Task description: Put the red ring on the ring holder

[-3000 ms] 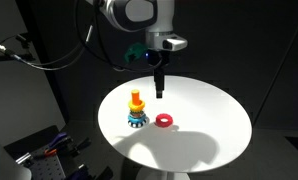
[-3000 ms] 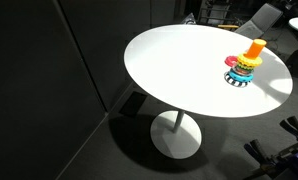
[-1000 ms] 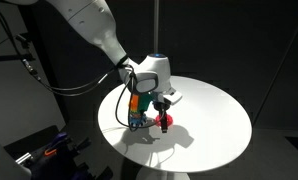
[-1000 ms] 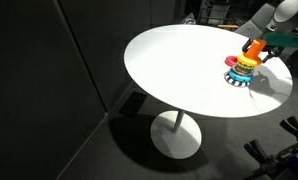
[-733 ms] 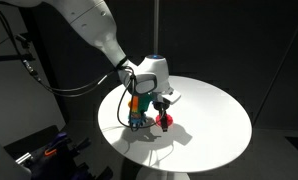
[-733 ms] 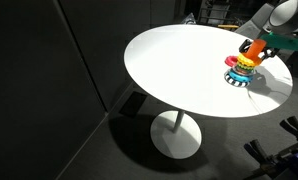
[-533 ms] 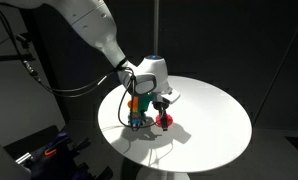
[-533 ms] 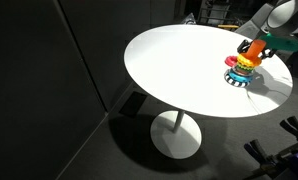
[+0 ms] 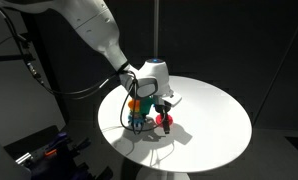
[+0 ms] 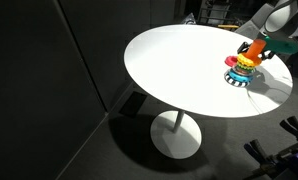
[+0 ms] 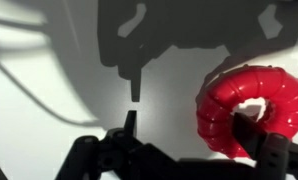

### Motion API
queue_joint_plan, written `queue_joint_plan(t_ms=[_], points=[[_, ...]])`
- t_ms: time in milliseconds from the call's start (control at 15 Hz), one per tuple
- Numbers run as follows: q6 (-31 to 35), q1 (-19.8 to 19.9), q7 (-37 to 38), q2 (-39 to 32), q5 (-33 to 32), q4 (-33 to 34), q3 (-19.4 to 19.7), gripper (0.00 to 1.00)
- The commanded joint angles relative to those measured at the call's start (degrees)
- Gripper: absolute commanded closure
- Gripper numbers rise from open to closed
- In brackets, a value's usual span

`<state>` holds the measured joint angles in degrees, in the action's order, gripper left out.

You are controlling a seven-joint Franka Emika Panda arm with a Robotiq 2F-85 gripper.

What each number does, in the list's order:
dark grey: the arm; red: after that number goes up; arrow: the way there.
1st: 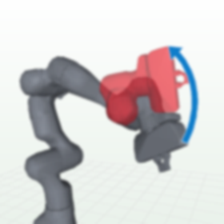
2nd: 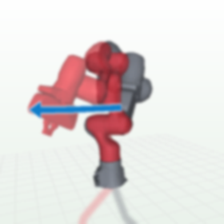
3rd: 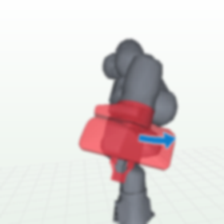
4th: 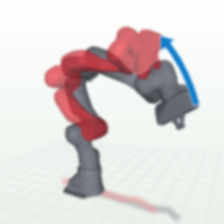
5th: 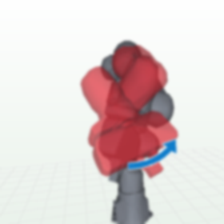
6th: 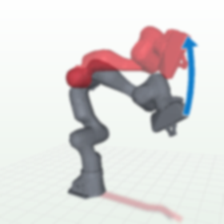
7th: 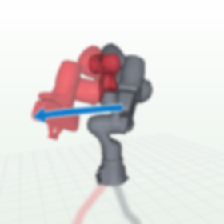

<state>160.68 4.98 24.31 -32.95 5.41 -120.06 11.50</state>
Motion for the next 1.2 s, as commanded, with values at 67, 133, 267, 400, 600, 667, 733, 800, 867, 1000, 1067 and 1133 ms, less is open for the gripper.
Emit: queue_joint_plan(t_ms=[67, 133, 267, 400, 600, 667, 733, 800, 867, 1000, 1067, 1133], points=[[-0.3, -0.9, 0.0, -2.0, 0.8, 2.4, 1.9, 0.32], [-0.5, -0.9, 0.0, -2.0, 0.8, 2.6, 2.0, 0.38], [-0.7, -0.9, 0.1, -2.2, 0.9, 2.8, 2.2, 0.55], [-1.0, -0.9, 0.3, -2.5, 1.0, 3.2, 2.4, 0.73], [-1.8, -0.8, 0.5, -2.1, 1.3, 3.6, 2.5, 0.92], [-2.4, -0.7, 0.4, -1.5, 1.4, 3.5, 2.5, 0.91], [-3.0, -0.6, 0.3, -0.7, 1.4, 3.5, 2.5, 0.91], [-3.5, -0.7, 0.4, -0.1, 1.3, 3.5, 2.7, 0.91], [-4.1, -0.9, 0.5, 1.0, 1.1, 3.2, 3.0, 0.91], [-5.1, -1.3, 0.6, 2.7, 0.5, 3.0, 3.4, 0.91], [-6.2, -1.4, 0.5, 4.0, 0.2, 2.7, 3.5, 0.91], [-7.1, -1.5, 0.5, 5.3, 0.0, 2.4, 3.6, 0.91]])
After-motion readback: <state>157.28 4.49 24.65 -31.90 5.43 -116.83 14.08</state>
